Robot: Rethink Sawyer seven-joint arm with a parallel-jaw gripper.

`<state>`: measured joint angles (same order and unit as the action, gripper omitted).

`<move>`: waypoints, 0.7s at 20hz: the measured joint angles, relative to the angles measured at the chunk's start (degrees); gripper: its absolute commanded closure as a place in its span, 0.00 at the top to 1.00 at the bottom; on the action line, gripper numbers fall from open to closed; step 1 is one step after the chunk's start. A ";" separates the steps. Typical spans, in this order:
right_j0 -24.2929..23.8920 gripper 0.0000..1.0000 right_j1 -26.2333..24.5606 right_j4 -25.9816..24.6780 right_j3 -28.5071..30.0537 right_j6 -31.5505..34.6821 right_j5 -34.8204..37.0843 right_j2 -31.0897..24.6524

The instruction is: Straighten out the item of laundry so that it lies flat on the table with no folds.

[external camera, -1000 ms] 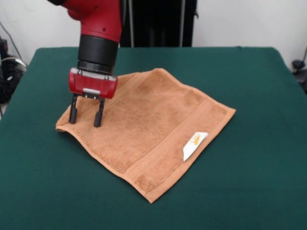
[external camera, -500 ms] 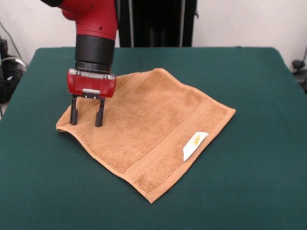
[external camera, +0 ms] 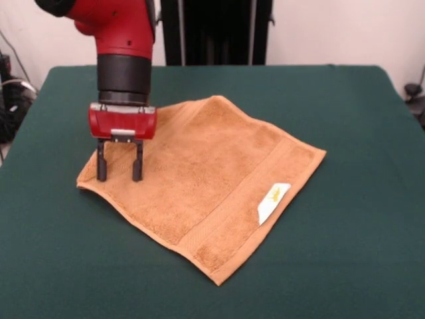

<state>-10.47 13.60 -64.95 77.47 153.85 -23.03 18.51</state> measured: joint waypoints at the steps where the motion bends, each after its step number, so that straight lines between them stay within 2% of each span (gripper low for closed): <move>1: -0.51 1.00 0.29 -0.27 -0.01 0.00 0.00 -0.83; 5: -3.13 1.00 1.58 -0.89 0.02 0.00 0.02 -5.05; 14: -5.30 1.00 2.99 -1.16 0.14 0.00 2.85 -10.20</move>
<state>-15.77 16.59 -66.10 77.61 153.85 -20.18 8.31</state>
